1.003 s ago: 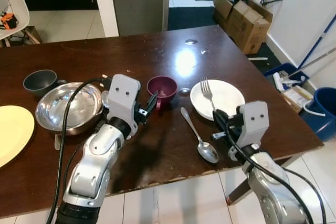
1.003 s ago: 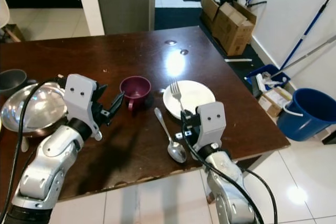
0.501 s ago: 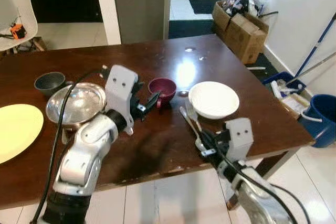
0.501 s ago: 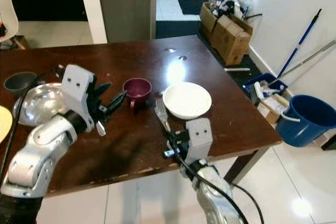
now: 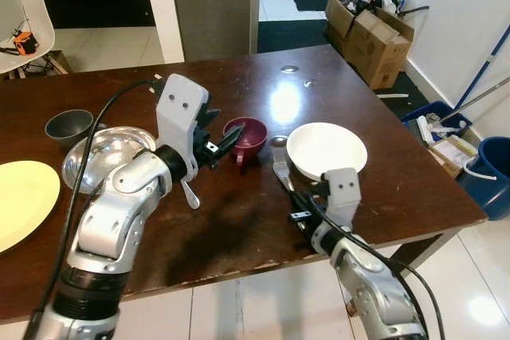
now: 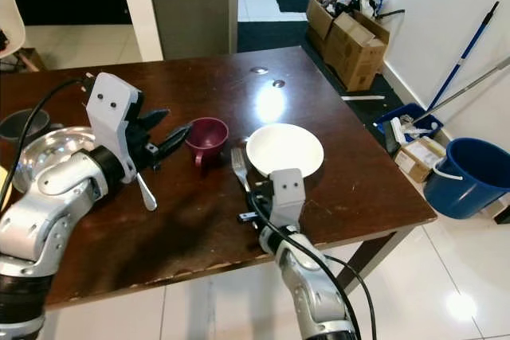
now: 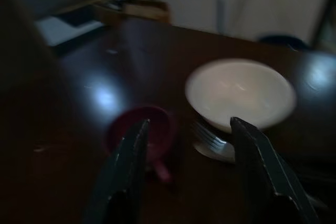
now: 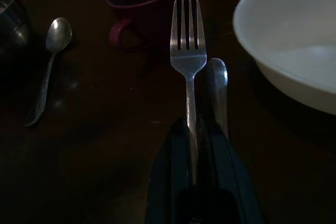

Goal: Setting the table

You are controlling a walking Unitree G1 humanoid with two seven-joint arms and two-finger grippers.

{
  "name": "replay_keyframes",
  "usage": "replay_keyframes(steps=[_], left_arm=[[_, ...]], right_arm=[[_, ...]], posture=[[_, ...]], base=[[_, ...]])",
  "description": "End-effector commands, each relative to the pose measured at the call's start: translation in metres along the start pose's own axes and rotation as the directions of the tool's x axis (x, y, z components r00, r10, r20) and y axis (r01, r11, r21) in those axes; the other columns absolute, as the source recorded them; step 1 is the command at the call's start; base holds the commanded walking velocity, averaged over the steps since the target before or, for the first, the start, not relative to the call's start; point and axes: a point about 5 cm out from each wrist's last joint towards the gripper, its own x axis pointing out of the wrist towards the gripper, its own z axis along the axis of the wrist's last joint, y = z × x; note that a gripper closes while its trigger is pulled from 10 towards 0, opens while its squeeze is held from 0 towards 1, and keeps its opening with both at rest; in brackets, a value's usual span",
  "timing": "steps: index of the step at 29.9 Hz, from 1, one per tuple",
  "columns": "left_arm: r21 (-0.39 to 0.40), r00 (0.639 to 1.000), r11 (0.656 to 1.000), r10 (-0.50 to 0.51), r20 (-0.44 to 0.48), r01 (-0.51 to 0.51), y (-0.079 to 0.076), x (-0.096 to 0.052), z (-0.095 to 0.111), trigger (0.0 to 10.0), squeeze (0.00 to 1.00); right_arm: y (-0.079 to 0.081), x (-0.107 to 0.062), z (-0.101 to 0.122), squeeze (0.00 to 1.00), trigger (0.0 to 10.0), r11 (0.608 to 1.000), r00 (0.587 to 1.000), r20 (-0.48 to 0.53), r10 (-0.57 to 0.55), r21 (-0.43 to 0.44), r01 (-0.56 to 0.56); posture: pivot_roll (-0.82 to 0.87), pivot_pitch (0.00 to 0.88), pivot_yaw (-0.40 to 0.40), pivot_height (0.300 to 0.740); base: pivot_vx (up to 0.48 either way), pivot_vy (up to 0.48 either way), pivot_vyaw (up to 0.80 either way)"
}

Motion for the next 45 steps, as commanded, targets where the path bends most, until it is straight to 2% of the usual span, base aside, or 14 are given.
replay_keyframes(steps=[1,5,10,14,26,27,28,29,33,34,42,45], left_arm=[[0.003,0.994,0.996,-0.093,-0.053,0.093,-0.011,-0.005,-0.007,10.0,0.00],[-0.003,0.966,0.980,-0.198,-0.167,0.200,-0.013,-0.025,-0.022,10.0,0.00],[0.011,0.958,0.979,-0.199,-0.205,0.206,-0.006,-0.037,-0.030,10.0,0.00],[0.013,0.942,0.978,-0.196,-0.271,0.207,-0.001,-0.048,-0.038,10.0,0.00],[0.009,0.930,0.972,-0.224,-0.290,0.237,-0.009,-0.053,-0.041,10.0,0.00],[0.006,0.931,0.972,-0.224,-0.287,0.236,-0.010,-0.052,-0.041,10.0,0.00],[0.006,0.931,0.972,-0.224,-0.287,0.236,-0.010,-0.052,-0.041,10.0,0.00],[0.004,0.932,0.972,-0.226,-0.283,0.236,-0.011,-0.052,-0.041,10.0,0.00],[0.003,0.934,0.971,-0.227,-0.276,0.237,-0.012,-0.051,-0.040,10.0,0.00],[0.003,0.935,0.972,-0.227,-0.274,0.237,-0.012,-0.050,-0.040,10.0,0.00],[-0.001,0.940,0.974,-0.218,-0.262,0.226,-0.014,-0.050,-0.040,10.0,0.00],[-0.007,0.946,0.978,-0.201,-0.254,0.206,-0.014,-0.049,-0.040,10.0,0.00]], right_arm=[[0.001,0.002,-0.006,0.00,10.0,1.000,1.000,-0.018,0.006,0.005,-0.005],[0.006,0.007,-0.012,0.00,10.0,1.000,0.999,-0.047,0.021,0.022,-0.020],[0.010,0.009,-0.012,0.00,10.0,0.999,0.998,-0.051,0.037,0.026,-0.035],[0.016,0.014,-0.012,0.00,10.0,0.997,0.995,-0.069,0.077,0.023,-0.076],[0.013,0.016,-0.008,0.00,10.0,0.998,0.996,-0.063,0.066,0.011,-0.065],[0.011,0.016,-0.008,0.54,10.0,0.998,0.997,-0.061,0.057,0.011,-0.056],[0.011,0.016,-0.008,0.54,10.0,0.998,0.997,-0.061,0.057,0.011,-0.056],[0.010,0.016,-0.007,1.00,10.0,0.999,0.997,-0.057,0.052,0.015,-0.051],[0.008,0.015,-0.002,1.00,10.0,0.999,0.998,-0.039,0.046,0.020,-0.045],[0.007,0.014,0.000,0.00,10.0,0.999,0.998,-0.032,0.044,0.020,-0.044],[0.003,-0.001,0.023,0.00,10.0,1.000,0.998,0.054,0.017,-0.006,-0.016],[0.006,-0.012,0.035,0.00,10.0,0.999,0.994,0.111,0.025,-0.050,-0.020]], posture=[[0.00,0.092,0.101,0.740],[0.01,0.098,0.106,0.740],[0.02,0.101,0.107,0.740],[0.02,0.106,0.103,0.740],[0.01,0.109,0.095,0.740],[0.01,0.110,0.094,0.740],[0.01,0.110,0.094,0.740],[0.01,0.111,0.094,0.740],[0.00,0.111,0.092,0.740],[0.00,0.110,0.092,0.740],[-0.01,0.110,0.087,0.740],[-0.02,0.108,0.088,0.740]], base=[[0.000,0.000,0.00],[0.000,0.000,0.00],[0.000,0.000,0.00],[0.000,0.000,0.00],[0.000,0.000,0.00],[0.000,0.000,0.00],[0.000,0.000,0.00],[0.000,0.000,0.00],[0.000,0.000,0.00],[0.000,0.000,0.00],[0.000,0.000,0.00],[0.000,0.000,0.00]])
